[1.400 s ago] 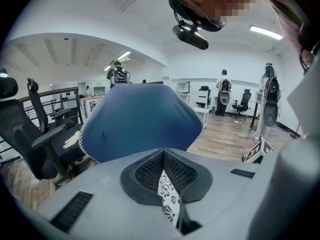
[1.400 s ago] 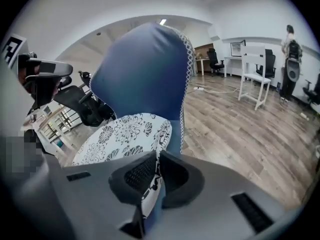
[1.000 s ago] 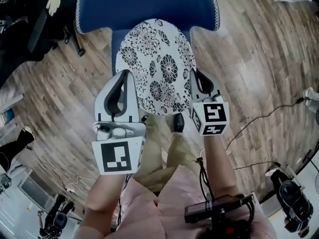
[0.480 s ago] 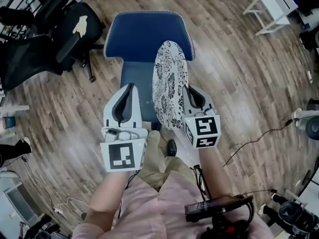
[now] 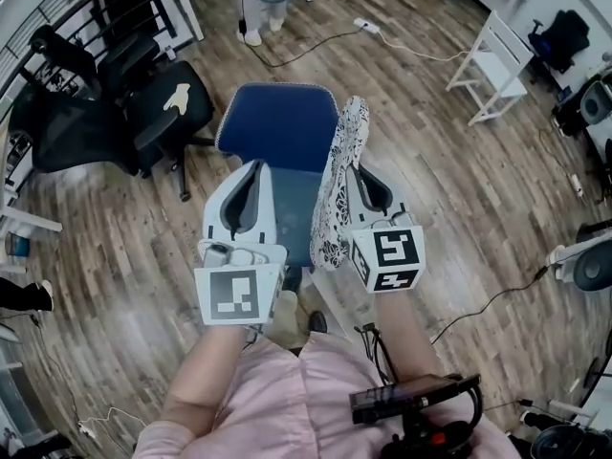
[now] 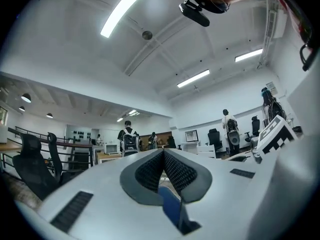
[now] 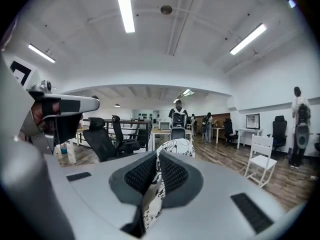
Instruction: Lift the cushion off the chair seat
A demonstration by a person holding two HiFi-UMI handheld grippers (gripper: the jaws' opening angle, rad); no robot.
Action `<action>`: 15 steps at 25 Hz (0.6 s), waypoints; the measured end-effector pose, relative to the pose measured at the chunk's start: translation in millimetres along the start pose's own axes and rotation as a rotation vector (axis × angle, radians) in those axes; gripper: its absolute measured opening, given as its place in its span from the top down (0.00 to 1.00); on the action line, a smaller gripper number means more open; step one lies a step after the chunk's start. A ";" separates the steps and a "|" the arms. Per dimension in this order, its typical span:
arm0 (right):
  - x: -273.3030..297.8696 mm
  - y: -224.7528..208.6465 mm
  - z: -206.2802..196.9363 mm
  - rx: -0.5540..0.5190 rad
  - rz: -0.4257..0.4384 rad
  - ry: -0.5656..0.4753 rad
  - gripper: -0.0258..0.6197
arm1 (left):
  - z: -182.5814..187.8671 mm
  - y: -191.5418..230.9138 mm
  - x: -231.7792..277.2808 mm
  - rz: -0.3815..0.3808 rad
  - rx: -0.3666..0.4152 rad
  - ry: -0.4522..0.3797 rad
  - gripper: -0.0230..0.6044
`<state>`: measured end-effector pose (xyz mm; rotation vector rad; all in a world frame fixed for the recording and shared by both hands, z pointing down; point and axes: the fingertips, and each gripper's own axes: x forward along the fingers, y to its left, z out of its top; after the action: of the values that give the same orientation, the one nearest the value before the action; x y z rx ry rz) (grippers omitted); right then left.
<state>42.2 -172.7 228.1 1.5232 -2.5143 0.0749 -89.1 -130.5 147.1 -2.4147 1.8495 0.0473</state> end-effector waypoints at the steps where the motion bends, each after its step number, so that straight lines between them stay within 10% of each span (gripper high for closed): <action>1: -5.6 0.1 12.6 -0.007 -0.003 -0.021 0.94 | 8.9 0.4 -2.3 0.004 0.006 -0.015 0.95; 15: -54.8 7.4 81.7 -0.081 -0.006 -0.153 0.94 | 66.7 -12.0 -17.7 0.007 0.022 -0.109 0.95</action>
<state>48.5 -133.5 137.9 1.5593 -2.5935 -0.1474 -79.8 -103.9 83.0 -2.3418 1.8014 0.1554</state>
